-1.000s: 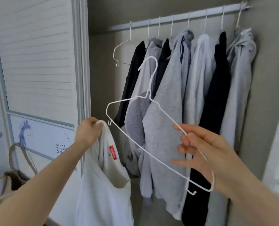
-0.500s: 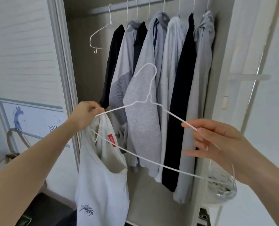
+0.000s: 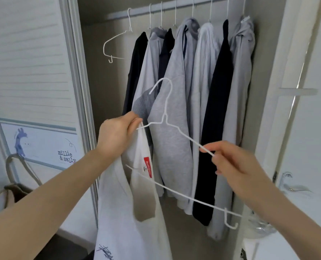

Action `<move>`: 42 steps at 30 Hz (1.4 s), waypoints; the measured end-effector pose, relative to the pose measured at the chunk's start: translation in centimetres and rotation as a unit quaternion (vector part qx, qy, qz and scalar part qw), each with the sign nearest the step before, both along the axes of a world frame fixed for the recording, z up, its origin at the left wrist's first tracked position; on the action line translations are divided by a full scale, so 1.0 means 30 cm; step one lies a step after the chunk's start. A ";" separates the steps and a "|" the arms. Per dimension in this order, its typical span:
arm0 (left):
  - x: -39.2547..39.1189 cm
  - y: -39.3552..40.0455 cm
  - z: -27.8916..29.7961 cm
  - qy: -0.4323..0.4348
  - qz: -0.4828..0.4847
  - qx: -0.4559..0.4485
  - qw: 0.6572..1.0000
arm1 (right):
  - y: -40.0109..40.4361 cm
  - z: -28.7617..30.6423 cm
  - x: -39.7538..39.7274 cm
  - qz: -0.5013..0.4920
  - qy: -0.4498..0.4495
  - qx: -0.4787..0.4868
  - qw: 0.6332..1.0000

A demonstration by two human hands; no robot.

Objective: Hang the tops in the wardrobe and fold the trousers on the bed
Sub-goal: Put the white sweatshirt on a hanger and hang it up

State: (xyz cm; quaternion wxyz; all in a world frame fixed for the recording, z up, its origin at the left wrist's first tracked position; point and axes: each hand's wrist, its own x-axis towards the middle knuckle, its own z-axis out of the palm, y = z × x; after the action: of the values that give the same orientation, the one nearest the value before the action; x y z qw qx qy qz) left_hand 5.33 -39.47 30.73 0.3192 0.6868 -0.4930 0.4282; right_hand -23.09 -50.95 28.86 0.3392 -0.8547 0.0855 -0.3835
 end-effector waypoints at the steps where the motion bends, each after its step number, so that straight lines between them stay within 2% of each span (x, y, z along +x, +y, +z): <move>1: -0.022 -0.010 0.005 0.018 -0.023 -0.010 1.000 | 0.006 -0.024 0.031 0.011 0.011 -0.019 1.000; 3: -0.058 -0.041 0.019 0.081 -0.050 -0.021 0.995 | 0.023 -0.070 0.102 0.013 0.026 -0.059 0.998; 4: -0.069 -0.054 0.029 0.145 -0.058 -0.032 0.987 | 0.032 -0.089 0.133 0.002 0.027 -0.076 0.997; 7: -0.073 -0.052 0.055 0.341 -0.121 -0.094 0.927 | 0.027 -0.142 0.192 -0.027 0.004 -0.094 0.995; 9: -0.095 -0.025 0.075 0.405 -0.180 -0.085 0.892 | -0.003 -0.164 0.183 -0.051 -0.040 -0.086 0.994; 10: -0.121 -0.004 0.089 0.395 -0.200 -0.049 0.895 | -0.015 -0.168 0.170 -0.061 -0.062 -0.080 0.993; 11: -0.146 0.021 0.102 0.345 -0.208 -0.005 0.915 | -0.021 -0.164 0.154 -0.072 -0.083 -0.079 0.991; 12: -0.165 0.047 0.110 0.234 -0.191 0.039 0.952 | -0.029 -0.160 0.140 -0.088 -0.106 -0.090 0.986; 13: -0.165 0.069 0.115 0.087 -0.147 0.059 0.984 | -0.036 -0.154 0.128 -0.102 -0.126 -0.097 0.982; 14: -0.155 0.086 0.124 -0.051 -0.087 0.066 0.993 | -0.040 -0.151 0.120 -0.113 -0.146 -0.098 0.978; 15: -0.135 0.097 0.128 -0.139 -0.052 0.068 0.987 | -0.037 -0.150 0.114 -0.120 -0.161 -0.098 0.975; 16: -0.120 0.103 0.131 -0.176 -0.045 0.083 0.980 | -0.030 -0.152 0.109 -0.121 -0.172 -0.103 0.972; 18: -0.105 0.100 0.119 -0.185 -0.073 0.095 0.975 | -0.019 -0.164 0.113 -0.120 -0.177 -0.117 0.970; 20: -0.105 0.092 0.103 -0.232 -0.040 0.055 0.970 | -0.023 -0.174 0.133 -0.124 -0.156 -0.135 0.971; 23: -0.079 0.089 0.073 -0.329 0.033 0.023 0.943 | -0.030 -0.163 0.152 -0.229 -0.150 -0.204 0.940; 25: -0.050 0.086 0.056 -0.353 0.044 0.028 0.934 | 0.010 -0.171 0.154 -0.272 -0.197 -0.222 0.915; 26: -0.041 0.084 0.049 -0.348 0.047 0.032 0.936 | 0.058 -0.187 0.157 -0.238 -0.204 -0.233 0.921; 27: -0.033 0.081 0.043 -0.338 0.050 0.033 0.939 | 0.110 -0.213 0.172 -0.186 -0.177 -0.247 0.934; 30: -0.017 0.079 0.028 -0.310 0.067 0.041 0.947 | 0.192 -0.348 0.256 -0.117 0.023 -0.279 0.953; 32: -0.011 0.090 0.030 -0.295 0.062 0.045 0.952 | 0.189 -0.416 0.315 -0.100 0.084 -0.161 0.978; 34: 0.000 0.107 0.031 -0.283 0.054 0.040 0.957 | 0.155 -0.444 0.341 -0.076 0.061 -0.007 0.995; 36: 0.006 0.126 0.036 -0.265 0.046 0.031 0.963 | 0.126 -0.457 0.355 -0.074 0.050 0.037 0.995; 39: 0.009 0.140 0.037 -0.256 0.039 0.022 0.966 | 0.096 -0.451 0.368 -0.034 0.149 -0.013 0.988; 42: 0.043 0.175 0.031 -0.226 0.057 0.037 0.972 | 0.044 -0.445 0.330 -0.019 0.284 -0.173 0.943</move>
State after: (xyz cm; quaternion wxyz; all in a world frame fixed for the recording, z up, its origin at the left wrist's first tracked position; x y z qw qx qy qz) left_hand 6.61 -34.22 31.67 0.1489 0.6104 -0.5282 0.5712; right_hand -13.18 -49.62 15.53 0.1403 -0.9718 0.1269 -0.1406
